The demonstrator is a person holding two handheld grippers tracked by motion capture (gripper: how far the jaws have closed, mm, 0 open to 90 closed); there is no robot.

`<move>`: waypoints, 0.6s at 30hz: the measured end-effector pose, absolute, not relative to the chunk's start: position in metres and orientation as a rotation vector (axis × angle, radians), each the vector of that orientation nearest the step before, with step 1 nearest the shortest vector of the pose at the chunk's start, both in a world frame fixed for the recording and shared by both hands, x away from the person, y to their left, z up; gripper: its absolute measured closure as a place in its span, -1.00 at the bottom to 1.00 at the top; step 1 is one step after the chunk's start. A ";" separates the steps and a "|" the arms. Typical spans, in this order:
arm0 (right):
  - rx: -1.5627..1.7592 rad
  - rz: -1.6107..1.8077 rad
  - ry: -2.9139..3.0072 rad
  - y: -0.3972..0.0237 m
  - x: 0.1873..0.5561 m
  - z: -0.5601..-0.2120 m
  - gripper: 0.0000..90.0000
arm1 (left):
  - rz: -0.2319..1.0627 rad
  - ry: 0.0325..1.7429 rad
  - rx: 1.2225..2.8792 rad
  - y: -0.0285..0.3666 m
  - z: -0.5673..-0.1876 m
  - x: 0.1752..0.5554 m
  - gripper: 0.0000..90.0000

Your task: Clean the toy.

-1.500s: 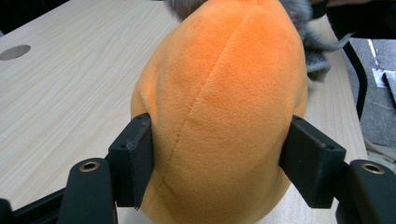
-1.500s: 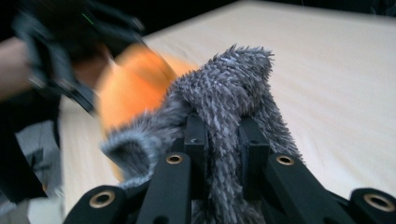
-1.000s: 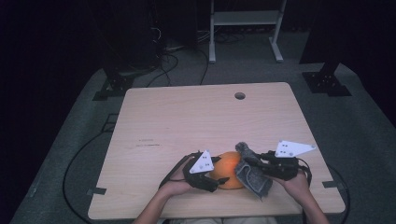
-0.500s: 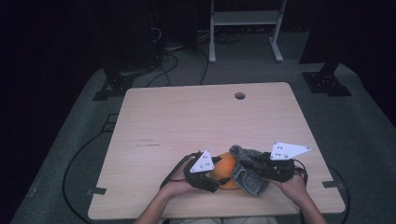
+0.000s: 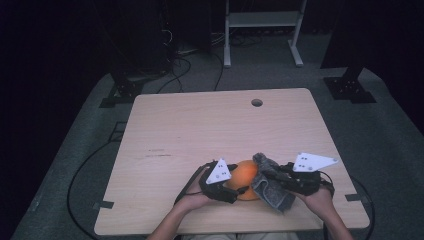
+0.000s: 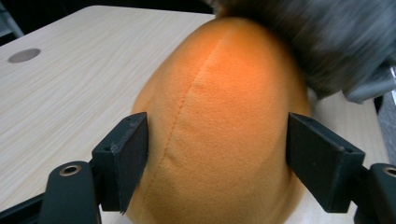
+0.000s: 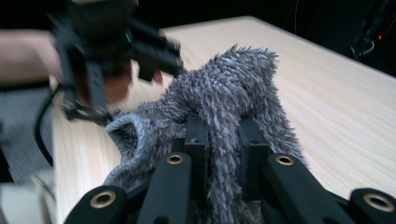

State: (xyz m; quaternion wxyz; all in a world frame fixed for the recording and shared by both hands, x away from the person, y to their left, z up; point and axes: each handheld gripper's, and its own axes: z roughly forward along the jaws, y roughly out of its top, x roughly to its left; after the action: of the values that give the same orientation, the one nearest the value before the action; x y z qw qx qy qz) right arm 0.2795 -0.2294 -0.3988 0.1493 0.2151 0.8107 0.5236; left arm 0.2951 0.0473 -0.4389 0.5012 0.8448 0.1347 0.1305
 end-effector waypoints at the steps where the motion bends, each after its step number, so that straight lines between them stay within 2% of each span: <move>1: 0.616 1.496 2.348 -0.228 0.282 -0.403 0.71 | 0.304 0.308 2.048 0.048 -0.438 0.294 -0.46; 6: 0.638 1.506 2.407 -0.241 0.283 -0.411 0.71 | 0.171 0.199 2.006 0.054 -0.433 0.292 -0.45; 8: 0.648 1.512 2.428 -0.251 0.281 -0.414 0.71 | 0.186 0.210 1.979 0.056 -0.431 0.295 -0.50; 11: 0.669 1.526 2.438 -0.262 0.282 -0.418 0.71 | 0.251 0.298 2.017 0.056 -0.433 0.302 -0.72; 12: 0.676 1.541 2.440 -0.265 0.283 -0.419 0.70 | 0.234 0.328 2.014 0.056 -0.435 0.305 -0.77; 15: 0.686 1.566 2.441 -0.268 0.285 -0.421 0.70 | 0.202 0.331 2.018 0.050 -0.441 0.307 -0.80; 18: 0.693 1.556 2.433 -0.267 0.284 -0.422 0.70 | 0.144 0.302 2.037 0.044 -0.445 0.306 -0.74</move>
State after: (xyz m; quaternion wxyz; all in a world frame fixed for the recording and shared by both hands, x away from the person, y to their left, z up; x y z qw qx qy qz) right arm 0.2844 -0.2670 -0.4222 0.0855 0.2325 0.8162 0.5220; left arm 0.3061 0.0443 -0.4449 0.5130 0.8470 0.1257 0.0597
